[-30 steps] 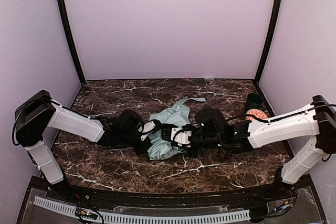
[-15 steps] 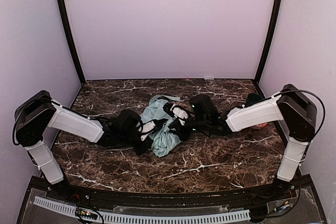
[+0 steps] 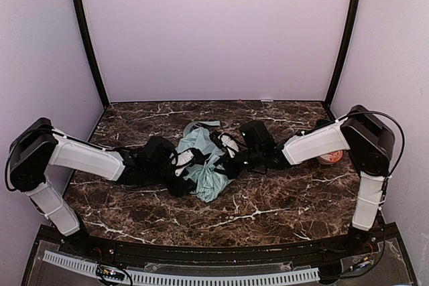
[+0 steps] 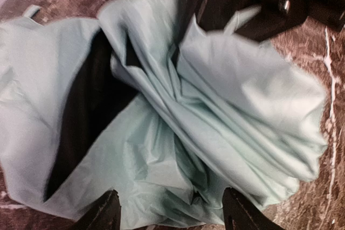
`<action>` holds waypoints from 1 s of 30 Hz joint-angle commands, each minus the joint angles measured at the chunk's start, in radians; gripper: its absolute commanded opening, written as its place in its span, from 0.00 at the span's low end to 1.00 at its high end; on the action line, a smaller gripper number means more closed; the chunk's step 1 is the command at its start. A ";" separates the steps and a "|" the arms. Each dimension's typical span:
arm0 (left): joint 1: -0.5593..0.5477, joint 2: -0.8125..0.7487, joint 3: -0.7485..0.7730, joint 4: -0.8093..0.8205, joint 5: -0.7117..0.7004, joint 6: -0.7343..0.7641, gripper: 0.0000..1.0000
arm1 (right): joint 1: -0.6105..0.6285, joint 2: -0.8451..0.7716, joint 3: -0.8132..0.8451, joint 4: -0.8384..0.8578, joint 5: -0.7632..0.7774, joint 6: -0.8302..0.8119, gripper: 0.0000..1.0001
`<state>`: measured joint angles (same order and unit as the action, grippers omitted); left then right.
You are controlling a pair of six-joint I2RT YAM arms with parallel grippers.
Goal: Put away the umbrella
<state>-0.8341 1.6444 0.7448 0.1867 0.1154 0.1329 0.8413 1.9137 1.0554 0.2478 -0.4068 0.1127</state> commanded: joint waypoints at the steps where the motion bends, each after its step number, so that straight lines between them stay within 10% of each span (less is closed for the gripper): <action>1: -0.007 -0.213 -0.005 -0.072 -0.082 -0.011 0.69 | -0.006 0.009 0.013 -0.119 0.029 0.051 0.00; 25: -0.102 -0.103 -0.007 0.160 -0.038 0.136 0.71 | -0.007 -0.071 0.004 -0.024 -0.090 0.254 0.00; 30: -0.118 -0.052 -0.019 0.224 -0.110 0.261 0.52 | -0.006 -0.088 -0.003 -0.025 -0.111 0.252 0.00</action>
<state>-0.9379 1.5757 0.7502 0.3019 0.0647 0.2710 0.8413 1.8713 1.0630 0.1856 -0.4870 0.3531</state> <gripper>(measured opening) 0.631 0.004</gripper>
